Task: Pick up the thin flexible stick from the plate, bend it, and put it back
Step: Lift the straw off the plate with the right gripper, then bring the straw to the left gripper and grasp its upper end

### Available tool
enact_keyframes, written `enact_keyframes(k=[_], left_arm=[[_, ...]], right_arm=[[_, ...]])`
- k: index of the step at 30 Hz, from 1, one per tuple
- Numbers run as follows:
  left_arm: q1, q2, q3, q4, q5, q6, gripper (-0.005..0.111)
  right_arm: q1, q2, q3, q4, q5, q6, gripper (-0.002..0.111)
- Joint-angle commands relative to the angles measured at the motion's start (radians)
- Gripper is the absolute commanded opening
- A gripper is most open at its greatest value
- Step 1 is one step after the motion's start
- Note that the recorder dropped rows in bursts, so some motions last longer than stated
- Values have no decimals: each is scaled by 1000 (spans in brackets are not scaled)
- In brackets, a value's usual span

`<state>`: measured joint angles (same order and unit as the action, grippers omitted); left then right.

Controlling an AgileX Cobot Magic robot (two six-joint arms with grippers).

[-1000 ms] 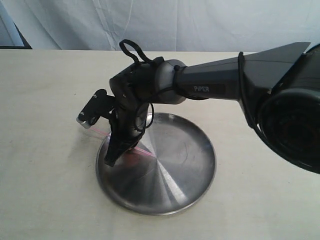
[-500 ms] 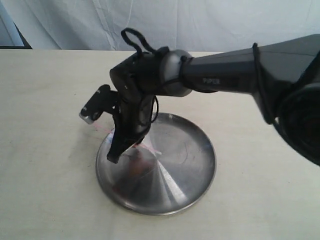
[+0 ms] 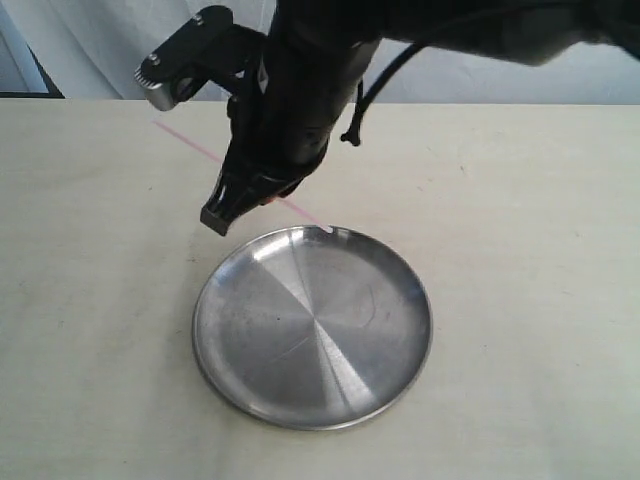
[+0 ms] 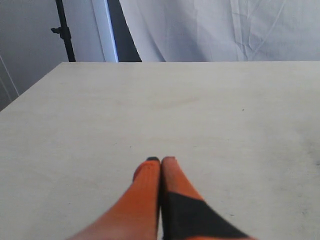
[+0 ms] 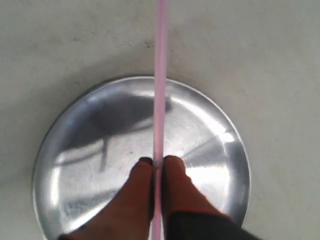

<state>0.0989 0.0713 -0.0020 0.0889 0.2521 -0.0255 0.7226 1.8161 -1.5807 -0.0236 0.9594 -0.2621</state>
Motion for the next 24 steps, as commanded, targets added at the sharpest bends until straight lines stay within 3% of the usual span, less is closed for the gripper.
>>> enact_keyframes(k=[1, 12, 16, 20, 22, 24], left_arm=[[1, -6, 2, 54, -125, 6, 0], [1, -6, 2, 54, -895, -1, 0], [1, -6, 2, 61, -1054, -163, 0], [1, -6, 2, 79, -1015, -440, 0], [1, 6, -28, 148, -864, -622, 0], [1, 26, -84, 247, -602, -868, 0]], right_arm=[[-1, -127, 87, 51, 15, 1, -1], [-1, -414, 388, 255, -121, -14, -1], [-1, -454, 483, 298, -159, -14, -1], [-1, -458, 550, 384, -203, -56, -1], [-1, -458, 573, 468, -222, -112, -1], [-1, -458, 579, 535, -226, -161, -1]])
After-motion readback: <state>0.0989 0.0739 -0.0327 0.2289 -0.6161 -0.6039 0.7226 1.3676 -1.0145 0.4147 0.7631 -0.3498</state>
